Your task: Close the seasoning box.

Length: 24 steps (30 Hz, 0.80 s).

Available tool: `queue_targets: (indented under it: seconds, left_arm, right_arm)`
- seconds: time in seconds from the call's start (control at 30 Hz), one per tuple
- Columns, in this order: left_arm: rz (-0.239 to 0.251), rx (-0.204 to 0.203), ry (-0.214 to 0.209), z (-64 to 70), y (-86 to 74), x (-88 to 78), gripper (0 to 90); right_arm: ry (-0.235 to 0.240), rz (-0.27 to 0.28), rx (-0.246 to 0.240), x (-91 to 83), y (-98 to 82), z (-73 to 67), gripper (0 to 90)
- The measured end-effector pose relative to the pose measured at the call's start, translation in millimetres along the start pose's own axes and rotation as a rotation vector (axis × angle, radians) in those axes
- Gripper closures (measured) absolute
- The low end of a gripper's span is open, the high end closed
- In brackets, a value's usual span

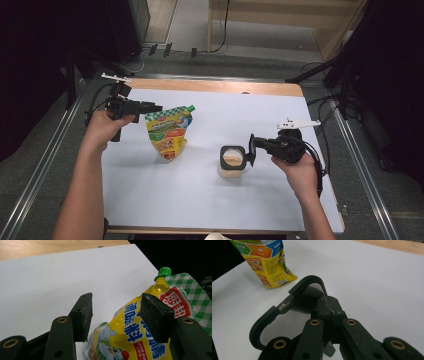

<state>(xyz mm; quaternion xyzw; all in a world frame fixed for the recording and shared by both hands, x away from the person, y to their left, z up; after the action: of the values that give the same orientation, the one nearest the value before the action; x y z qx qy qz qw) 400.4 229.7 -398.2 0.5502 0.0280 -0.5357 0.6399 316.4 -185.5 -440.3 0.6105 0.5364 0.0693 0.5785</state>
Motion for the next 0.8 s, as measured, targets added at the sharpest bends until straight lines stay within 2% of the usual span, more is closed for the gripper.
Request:
queue_targets:
  seconds: [0.13,0.3,0.53,0.8]
  left_arm:
    - [0.003,0.003,-0.003,-0.3,0.0,-1.0,44.1]
    - [0.007,-0.003,-0.003,-1.2,-0.1,-2.1,43.6]
    - [-0.002,0.003,-0.003,-1.7,-0.8,-1.7,43.4]
    - [-0.003,0.0,-0.003,-2.5,-1.4,-1.7,43.2]
  right_arm:
    - [0.016,0.003,-0.002,2.2,0.4,-2.5,90.0]
    - [0.022,0.039,-0.027,0.4,5.3,-9.9,90.0]
    - [0.039,0.02,-0.037,5.2,6.3,-18.3,90.0]
    - [0.065,0.028,-0.055,10.3,8.2,-27.3,90.0]
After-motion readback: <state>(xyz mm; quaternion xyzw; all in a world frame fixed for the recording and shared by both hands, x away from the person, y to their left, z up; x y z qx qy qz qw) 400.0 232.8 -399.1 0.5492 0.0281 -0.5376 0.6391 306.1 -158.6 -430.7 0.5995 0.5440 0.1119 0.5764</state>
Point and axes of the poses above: each handheld gripper's, and its own axes: x roughly forward along the jaws, y roughly out of its top, z roughly to its right, the point moved 4 cm from there along x, roughly forward along the jaws, and after that the axes turned 5 degrees about y, right-handed, at the moved point
